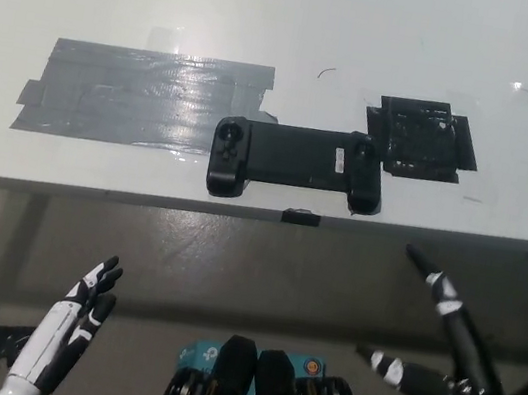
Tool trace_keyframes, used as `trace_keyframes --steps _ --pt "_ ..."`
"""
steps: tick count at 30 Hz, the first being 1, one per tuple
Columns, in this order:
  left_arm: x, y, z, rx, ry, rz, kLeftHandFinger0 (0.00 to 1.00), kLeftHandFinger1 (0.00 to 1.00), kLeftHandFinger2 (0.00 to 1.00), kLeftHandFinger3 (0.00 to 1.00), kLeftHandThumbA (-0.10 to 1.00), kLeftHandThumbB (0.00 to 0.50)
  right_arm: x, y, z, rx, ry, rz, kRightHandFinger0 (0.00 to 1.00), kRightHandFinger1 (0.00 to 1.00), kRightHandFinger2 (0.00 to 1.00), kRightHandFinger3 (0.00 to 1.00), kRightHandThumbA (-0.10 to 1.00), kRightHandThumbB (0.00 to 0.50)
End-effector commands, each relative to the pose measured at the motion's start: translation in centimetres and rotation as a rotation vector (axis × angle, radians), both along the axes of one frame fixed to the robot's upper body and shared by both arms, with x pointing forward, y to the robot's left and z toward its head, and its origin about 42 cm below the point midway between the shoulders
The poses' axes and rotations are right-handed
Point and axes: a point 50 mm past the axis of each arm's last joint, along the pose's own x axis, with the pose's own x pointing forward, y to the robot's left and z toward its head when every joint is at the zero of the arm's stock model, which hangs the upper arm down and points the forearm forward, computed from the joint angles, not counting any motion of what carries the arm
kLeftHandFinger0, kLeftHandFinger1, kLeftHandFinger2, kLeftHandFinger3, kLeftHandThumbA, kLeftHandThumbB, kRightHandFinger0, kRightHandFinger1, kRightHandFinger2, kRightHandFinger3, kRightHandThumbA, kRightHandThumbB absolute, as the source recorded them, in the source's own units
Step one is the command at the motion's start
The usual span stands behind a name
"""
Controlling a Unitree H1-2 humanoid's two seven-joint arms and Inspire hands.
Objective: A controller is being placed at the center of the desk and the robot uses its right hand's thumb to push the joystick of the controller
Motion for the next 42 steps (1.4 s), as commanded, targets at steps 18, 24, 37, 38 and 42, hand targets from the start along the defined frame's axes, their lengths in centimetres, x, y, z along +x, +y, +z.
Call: trace_keyframes --steps 18,24,37,38,42 --pt "-0.4 0.0 1.5 -0.001 -0.074 -0.083 1.0 1.0 1.0 1.0 0.79 0.338 17.7 2.0 12.8 -0.036 -0.062 -0.08 1.0 1.0 1.0 1.0 1.0 0.426" --pt "-0.4 0.3 1.6 0.014 -0.083 -0.086 1.0 1.0 1.0 1.0 0.85 0.276 20.7 3.3 12.9 -0.073 0.024 -0.103 1.0 1.0 1.0 1.0 1.0 0.455" --pt "0.0 0.2 1.6 0.001 -0.084 -0.093 1.0 1.0 1.0 1.0 0.8 0.303 23.5 4.8 11.5 -0.007 0.13 -0.071 1.0 1.0 1.0 1.0 1.0 0.479" --pt "0.0 0.2 1.7 0.006 -0.08 -0.091 1.0 1.0 1.0 1.0 0.81 0.31 23.6 4.9 11.4 0.0 0.137 -0.072 1.0 1.0 1.0 1.0 1.0 0.479" --pt "0.0 0.3 1.8 0.007 -0.082 -0.093 1.0 1.0 1.0 1.0 0.78 0.297 24.0 5.0 11.0 0.002 0.161 -0.08 1.0 1.0 1.0 1.0 1.0 0.48"
